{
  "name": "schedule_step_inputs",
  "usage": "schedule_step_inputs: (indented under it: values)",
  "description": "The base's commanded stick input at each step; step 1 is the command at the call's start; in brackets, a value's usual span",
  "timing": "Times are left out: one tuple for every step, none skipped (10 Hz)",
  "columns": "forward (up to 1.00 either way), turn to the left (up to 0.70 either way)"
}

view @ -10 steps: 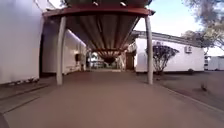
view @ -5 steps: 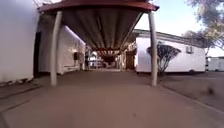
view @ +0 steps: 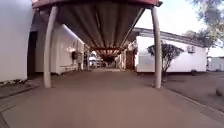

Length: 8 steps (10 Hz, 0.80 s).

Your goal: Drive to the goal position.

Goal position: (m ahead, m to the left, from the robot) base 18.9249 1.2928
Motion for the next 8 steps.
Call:
schedule_step_inputs:
  values:
    - [0.70,0.00]
    - [0.70,0.00]
    - [0.70,0.00]
    - [0.70,0.00]
    - [0.70,0.00]
    - [0.70,0.00]
    - [0.70,0.00]
    - [0.70,0.00]
